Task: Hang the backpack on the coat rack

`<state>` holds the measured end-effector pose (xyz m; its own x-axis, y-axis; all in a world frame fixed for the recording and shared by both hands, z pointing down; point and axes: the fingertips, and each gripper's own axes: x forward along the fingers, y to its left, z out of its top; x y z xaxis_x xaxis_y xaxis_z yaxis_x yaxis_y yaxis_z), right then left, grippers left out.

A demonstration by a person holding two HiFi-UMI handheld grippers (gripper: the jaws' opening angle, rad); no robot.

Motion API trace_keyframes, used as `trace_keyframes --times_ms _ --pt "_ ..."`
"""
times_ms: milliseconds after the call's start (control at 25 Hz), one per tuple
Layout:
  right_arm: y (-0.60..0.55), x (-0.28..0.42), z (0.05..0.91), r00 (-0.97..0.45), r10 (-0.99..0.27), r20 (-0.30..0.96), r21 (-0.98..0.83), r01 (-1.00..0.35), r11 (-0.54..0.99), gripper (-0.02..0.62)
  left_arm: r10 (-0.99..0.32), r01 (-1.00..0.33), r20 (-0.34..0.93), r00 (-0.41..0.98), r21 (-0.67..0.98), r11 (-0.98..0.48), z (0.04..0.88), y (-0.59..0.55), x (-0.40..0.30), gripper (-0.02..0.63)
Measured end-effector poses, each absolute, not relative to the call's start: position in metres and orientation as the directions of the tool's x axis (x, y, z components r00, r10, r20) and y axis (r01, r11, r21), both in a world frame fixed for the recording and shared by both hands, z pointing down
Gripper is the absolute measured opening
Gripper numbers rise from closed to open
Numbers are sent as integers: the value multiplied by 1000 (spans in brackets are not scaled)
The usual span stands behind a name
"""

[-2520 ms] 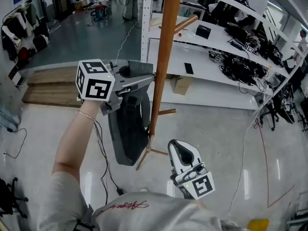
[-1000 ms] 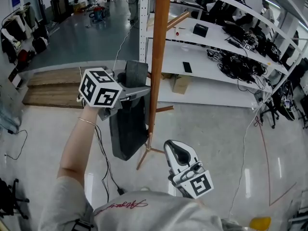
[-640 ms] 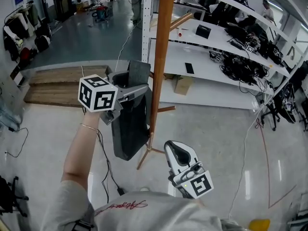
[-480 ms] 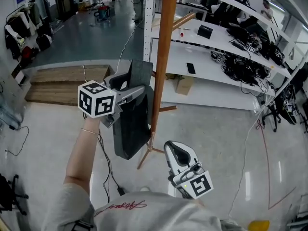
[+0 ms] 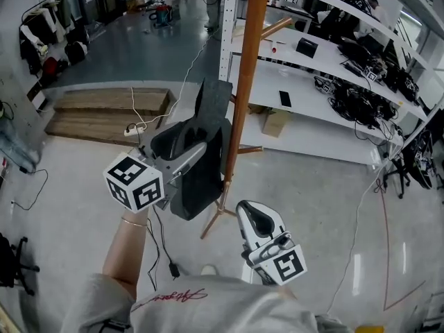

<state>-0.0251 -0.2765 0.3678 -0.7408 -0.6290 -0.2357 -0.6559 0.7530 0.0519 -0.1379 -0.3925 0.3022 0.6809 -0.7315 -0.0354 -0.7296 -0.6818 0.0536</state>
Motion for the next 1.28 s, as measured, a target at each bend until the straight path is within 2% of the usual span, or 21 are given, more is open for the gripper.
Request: trace_keyframes --times_ms 40,80,160,280,320,400,560,880,1280 --pt "-273 -25 366 -743 -624 -241 56 -652 756 23 -725 -722 -60 686 67 -689 300 -380 -134 315" --pt "-269 -25 364 -746 -619 -247 60 -649 758 23 -726 -721 -84 682 86 -687 298 -368 -131 277" --pt "-258 -22 363 -750 -611 -254 67 -644 762 23 -746 -735 -127 653 128 -666 296 -345 -127 125" --pt "-237 -13 364 -755 -607 -248 65 -638 767 23 -765 -746 -147 627 168 -644 301 -311 -119 89" --pt "-229 -10 364 -757 -606 -244 64 -636 769 23 -768 -747 -150 623 176 -641 303 -299 -117 53" --pt "-211 -4 362 -760 -602 -244 68 -633 771 23 -762 -736 -170 625 198 -647 307 -273 -112 23" --pt "-174 14 355 -768 -589 -249 94 -625 775 23 -738 -698 -180 651 239 -675 319 -220 -87 17" --pt "-86 47 353 -787 -565 -249 86 -599 796 23 -711 -686 -153 686 189 -703 331 -111 -20 17" --pt "-3 78 348 -795 -552 -250 113 -590 799 23 -778 -764 -125 615 146 -628 336 -15 15 17"
